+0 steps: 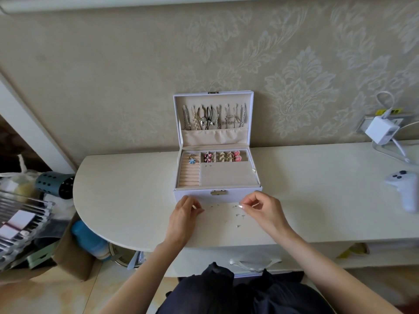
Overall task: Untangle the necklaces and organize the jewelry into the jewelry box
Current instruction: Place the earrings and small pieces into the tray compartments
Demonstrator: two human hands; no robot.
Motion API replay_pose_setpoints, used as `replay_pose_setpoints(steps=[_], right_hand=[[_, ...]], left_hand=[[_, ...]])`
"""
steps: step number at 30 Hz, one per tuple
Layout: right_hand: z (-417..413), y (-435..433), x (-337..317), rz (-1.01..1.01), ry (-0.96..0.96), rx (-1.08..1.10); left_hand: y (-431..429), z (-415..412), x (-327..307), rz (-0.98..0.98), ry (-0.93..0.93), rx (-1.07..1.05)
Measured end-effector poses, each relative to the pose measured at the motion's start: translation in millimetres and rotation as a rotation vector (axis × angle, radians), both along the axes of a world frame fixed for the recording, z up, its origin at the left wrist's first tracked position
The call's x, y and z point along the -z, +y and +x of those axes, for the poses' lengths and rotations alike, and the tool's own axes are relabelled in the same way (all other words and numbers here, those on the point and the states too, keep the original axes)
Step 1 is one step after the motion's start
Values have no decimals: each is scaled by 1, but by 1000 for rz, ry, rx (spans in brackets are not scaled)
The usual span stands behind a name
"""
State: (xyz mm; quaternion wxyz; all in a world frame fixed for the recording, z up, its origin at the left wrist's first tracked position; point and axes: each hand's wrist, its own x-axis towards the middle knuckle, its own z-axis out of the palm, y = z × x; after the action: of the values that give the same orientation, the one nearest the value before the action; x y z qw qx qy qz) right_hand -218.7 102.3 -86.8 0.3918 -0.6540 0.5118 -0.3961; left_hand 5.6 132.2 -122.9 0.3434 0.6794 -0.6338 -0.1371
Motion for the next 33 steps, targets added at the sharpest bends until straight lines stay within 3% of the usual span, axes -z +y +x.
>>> replay_pose_setpoints(steps=[5,10,23,33], right_hand=[[17,-14,-29,-119,-61,-7],[36,-48,-45,-24,-149,2],[70,-112,-31,156,-164,-79],[70,-113,-26,175,-262,-95]], left_hand=[[-8,-14,-31,-59,218,77],[-37,-17,-54,-120,285,93],[-103,-4,-53,-93,159,12],[-99,-6,-52,-64,311,-11]])
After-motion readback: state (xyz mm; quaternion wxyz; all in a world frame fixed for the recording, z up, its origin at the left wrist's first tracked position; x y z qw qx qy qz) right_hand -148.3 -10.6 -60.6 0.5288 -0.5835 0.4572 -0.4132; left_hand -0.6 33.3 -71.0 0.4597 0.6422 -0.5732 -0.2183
